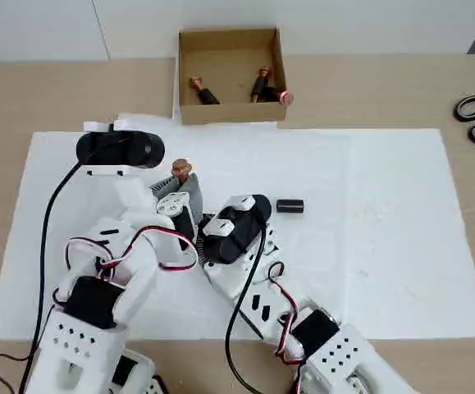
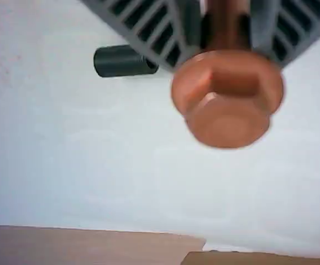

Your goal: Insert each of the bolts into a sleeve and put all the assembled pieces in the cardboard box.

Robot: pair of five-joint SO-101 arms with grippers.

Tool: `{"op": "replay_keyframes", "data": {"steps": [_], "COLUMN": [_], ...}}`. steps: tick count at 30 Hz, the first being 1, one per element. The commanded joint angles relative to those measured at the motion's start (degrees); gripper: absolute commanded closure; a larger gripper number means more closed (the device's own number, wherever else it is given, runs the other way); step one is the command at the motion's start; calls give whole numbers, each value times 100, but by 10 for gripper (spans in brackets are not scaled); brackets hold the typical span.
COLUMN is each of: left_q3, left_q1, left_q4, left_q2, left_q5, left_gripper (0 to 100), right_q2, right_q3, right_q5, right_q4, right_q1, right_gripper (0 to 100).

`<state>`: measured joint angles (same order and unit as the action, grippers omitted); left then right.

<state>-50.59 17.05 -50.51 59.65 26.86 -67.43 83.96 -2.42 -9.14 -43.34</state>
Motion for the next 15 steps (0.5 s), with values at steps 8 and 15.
{"op": "replay_keyframes", "data": {"steps": [8,15], "left_q3": [40,-22], "left_q1": [70,70], "left_q4": [-580,-703], "left_q2": [79,79], "left_q5": [580,668], "left_gripper": [994,994], "right_q2": [-136,-136], "right_q3": [-97,-97], "right_q5": [62,62], "right_q4": [171,171], "right_q1": [251,259], "right_gripper": [995,995]}}
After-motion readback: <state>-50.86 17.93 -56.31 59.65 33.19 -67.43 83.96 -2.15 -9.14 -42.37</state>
